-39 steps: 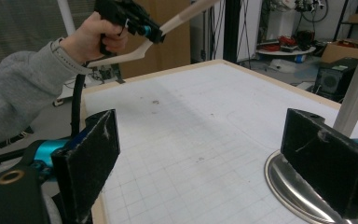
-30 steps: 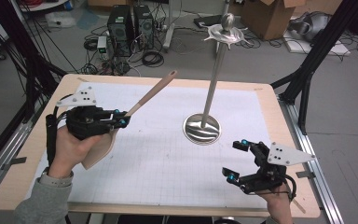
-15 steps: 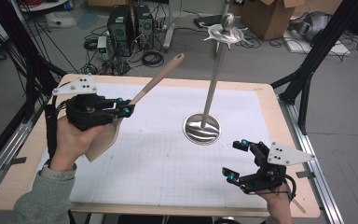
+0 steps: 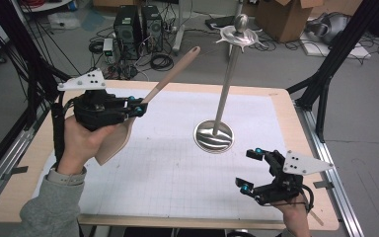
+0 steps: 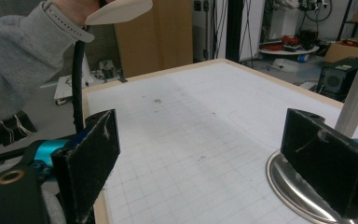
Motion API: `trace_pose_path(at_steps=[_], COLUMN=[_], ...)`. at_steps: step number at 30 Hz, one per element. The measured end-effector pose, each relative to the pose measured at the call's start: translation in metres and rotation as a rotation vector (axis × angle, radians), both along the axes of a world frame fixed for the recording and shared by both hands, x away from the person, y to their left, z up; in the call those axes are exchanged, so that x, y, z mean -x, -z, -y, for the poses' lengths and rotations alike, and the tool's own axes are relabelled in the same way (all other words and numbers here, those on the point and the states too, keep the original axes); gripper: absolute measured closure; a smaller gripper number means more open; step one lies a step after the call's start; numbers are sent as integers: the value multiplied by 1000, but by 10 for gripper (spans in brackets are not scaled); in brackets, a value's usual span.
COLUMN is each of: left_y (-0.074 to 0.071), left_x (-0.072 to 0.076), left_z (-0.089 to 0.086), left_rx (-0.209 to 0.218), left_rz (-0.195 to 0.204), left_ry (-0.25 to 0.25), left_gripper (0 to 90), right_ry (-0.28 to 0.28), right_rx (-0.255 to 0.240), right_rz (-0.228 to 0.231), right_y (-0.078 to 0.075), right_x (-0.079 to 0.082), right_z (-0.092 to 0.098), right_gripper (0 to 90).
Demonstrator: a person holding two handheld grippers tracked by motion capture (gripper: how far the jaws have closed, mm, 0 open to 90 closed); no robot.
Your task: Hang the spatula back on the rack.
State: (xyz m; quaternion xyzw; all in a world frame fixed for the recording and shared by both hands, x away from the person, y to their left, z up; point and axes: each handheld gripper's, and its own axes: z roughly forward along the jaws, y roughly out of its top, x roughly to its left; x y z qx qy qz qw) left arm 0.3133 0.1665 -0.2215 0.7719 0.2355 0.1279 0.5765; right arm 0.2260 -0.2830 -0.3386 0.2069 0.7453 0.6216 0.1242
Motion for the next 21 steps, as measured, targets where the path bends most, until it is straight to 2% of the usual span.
trace_pose_path(at_steps=[6,8,13,19,21], left_y=[-5,-7,-11,-18,-19], left_x=[0,1,3,1,0], left_z=[3,6,14,20,23], left_rx=[-2,0,-4,-13,1], left_rz=[2,6,27,20,12], left_ry=[-3,-2,-2,6,3], left_gripper=[780,780,780,780,780], right_ry=[3,10,1,12,15], right_rx=[-1,13,17,22,28], right_rz=[1,1,-7,-3,-1], right_y=[1,0,1,0,0], right_x=[0,0,-1,1,1], right_z=[0,0,-2,0,0], right_gripper=[108,107,108,108,108])
